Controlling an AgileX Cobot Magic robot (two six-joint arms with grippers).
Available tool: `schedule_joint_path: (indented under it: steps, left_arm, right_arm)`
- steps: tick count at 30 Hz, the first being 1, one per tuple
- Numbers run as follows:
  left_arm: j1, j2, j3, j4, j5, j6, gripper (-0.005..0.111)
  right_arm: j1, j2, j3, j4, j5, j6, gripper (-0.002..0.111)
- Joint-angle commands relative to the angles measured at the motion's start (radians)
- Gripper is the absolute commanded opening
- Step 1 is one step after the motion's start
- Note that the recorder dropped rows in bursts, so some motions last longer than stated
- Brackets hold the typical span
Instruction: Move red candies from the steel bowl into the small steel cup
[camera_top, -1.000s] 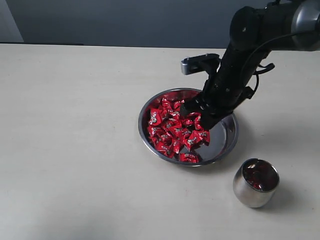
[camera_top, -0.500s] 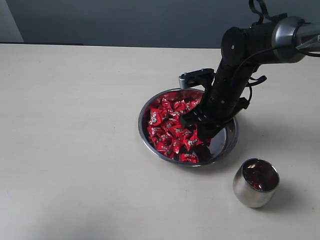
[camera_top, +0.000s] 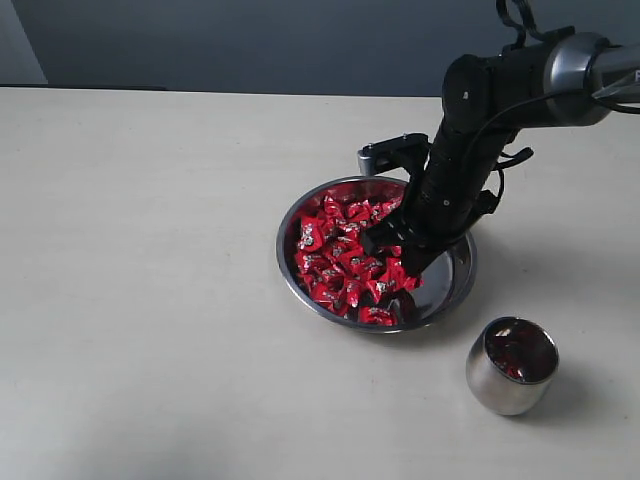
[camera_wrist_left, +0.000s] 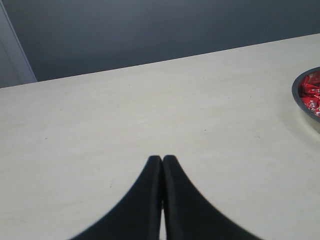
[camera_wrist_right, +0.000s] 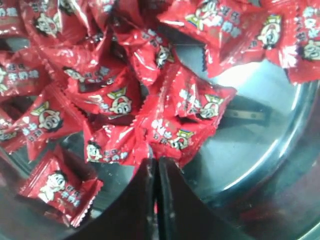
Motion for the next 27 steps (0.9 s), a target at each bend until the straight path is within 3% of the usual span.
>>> schedule_joint_path:
  steps: [1, 11, 19, 27]
  left_arm:
    - [-0.008, -0.004, 0.001, 0.002, -0.007, -0.006, 0.0]
    - [-0.008, -0.004, 0.001, 0.002, -0.007, -0.006, 0.0]
    - [-0.008, -0.004, 0.001, 0.002, -0.007, -0.006, 0.0]
    - [-0.008, -0.004, 0.001, 0.002, -0.007, -0.006, 0.0]
  right_arm:
    - [-0.002, -0.031, -0.003, -0.014, -0.002, -0.007, -0.001]
    - [-0.002, -0.086, -0.003, -0.132, 0.061, 0.035, -0.001]
    - [-0.002, -0.322, 0.015, -0.058, 0.159, 0.037, -0.001]
    - [-0.002, -0.614, 0.177, -0.073, 0.206, 0.097, -0.001]
